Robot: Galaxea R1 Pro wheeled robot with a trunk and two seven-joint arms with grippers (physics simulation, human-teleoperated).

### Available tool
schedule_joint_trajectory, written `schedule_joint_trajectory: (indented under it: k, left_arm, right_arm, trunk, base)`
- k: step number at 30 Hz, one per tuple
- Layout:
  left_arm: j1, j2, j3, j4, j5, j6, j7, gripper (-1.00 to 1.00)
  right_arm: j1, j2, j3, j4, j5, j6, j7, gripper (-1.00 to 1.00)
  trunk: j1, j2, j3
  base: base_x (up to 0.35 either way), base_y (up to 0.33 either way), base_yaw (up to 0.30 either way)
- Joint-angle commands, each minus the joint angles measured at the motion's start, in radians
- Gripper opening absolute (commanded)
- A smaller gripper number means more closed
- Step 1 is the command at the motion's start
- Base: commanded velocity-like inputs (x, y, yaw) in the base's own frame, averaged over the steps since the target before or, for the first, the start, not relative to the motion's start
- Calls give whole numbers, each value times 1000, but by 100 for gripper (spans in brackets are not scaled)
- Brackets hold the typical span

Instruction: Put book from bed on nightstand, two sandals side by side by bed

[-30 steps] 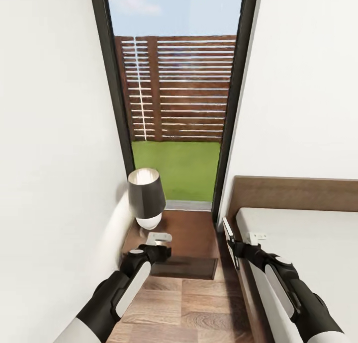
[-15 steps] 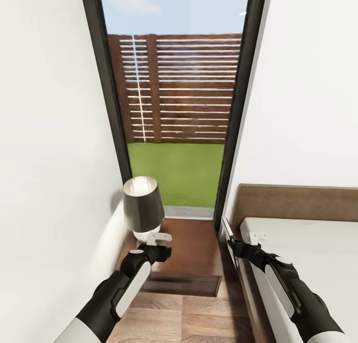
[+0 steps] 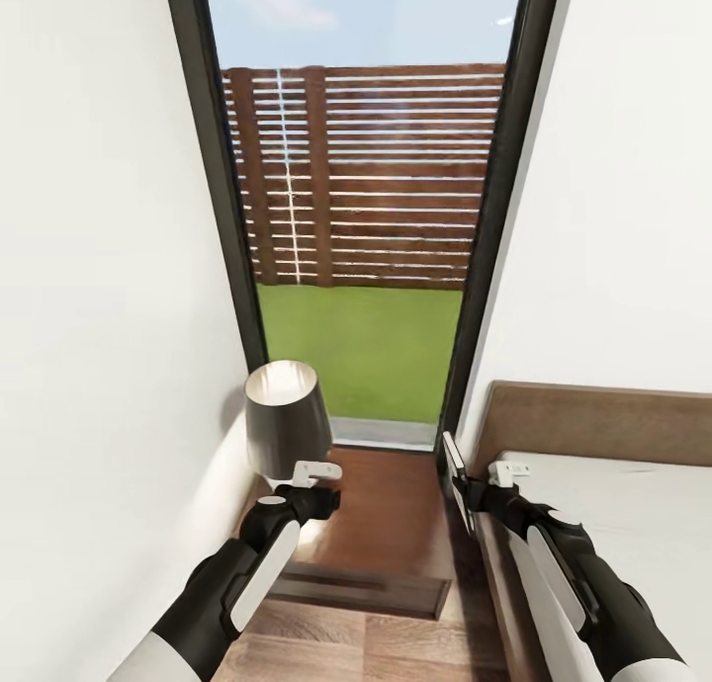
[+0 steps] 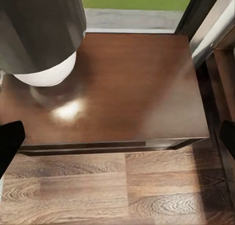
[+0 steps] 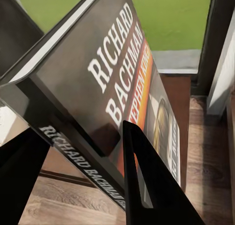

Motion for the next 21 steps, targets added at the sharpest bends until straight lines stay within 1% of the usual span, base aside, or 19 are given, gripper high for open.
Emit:
schedule_joint_trajectory:
  k: [1,17,21]
  left_arm:
    - [-1,0,-2,-1,10,2,10,100]
    - [-1,2,-1,-2,8,-1,12,100]
    - [5,11,0,-16,2,-35,14,100]
  right_arm:
    - [-1,-1,1,-1,-6,5,0,-100]
    - [-1,-2,1,-1,-6,4,2,-100]
    - [0,-2,1,-1,-6,4,2,-100]
  trunk:
    - [1,-2,-2]
    - [1,-2,-2]
    - [1,-2,-2]
  base:
    - [31,-43,101]
    - [3,-4,10]
    - [0,0,0]
